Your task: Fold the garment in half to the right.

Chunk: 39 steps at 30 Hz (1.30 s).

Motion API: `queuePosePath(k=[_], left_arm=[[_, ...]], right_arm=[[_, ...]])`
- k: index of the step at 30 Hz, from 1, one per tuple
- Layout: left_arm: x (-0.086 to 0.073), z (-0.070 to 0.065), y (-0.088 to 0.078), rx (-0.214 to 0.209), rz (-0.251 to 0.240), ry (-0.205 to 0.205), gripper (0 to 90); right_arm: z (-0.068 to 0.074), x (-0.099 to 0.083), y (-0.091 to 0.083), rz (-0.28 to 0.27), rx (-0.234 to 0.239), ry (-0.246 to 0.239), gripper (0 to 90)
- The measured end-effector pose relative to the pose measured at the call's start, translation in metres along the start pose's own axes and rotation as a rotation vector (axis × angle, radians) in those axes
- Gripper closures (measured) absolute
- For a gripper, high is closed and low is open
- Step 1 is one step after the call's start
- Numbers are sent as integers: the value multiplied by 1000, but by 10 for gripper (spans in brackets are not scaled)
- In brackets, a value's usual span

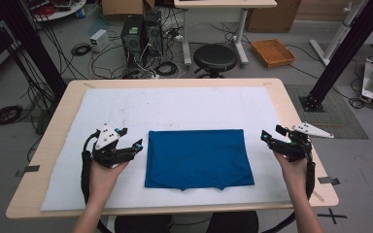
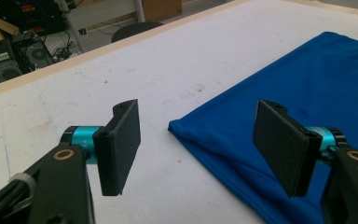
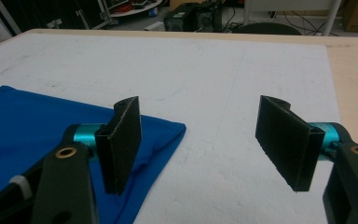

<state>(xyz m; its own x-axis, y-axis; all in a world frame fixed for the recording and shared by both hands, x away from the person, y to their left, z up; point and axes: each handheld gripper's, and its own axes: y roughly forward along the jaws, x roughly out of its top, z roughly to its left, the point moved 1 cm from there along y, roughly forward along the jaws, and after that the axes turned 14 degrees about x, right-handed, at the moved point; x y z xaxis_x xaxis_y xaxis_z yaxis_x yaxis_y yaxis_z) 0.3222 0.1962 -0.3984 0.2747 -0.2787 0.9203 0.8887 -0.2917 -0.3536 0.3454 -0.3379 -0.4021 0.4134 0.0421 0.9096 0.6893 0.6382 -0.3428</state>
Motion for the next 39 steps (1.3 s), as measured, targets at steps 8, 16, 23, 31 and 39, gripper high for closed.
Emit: queuePosePath(k=[8, 16, 23, 31, 39], left_arm=[[0, -7, 0, -21, 19, 2, 323], [-6, -18, -9, -44, 104, -92, 367], [-29, -30, -28, -38, 168, -168, 369], [-54, -42, -39, -46, 239, -272, 427], [-58, -60, -32, -69, 281, -318, 474]], right_arm=[[-1, 0, 1, -1, 0, -6, 312], [0, 1, -1, -5, -2, -13, 313], [-1, 0, 0, -5, -6, -9, 314], [3, 0, 2, -2, -4, -21, 317], [5, -1, 5, 10, 1, -23, 319]])
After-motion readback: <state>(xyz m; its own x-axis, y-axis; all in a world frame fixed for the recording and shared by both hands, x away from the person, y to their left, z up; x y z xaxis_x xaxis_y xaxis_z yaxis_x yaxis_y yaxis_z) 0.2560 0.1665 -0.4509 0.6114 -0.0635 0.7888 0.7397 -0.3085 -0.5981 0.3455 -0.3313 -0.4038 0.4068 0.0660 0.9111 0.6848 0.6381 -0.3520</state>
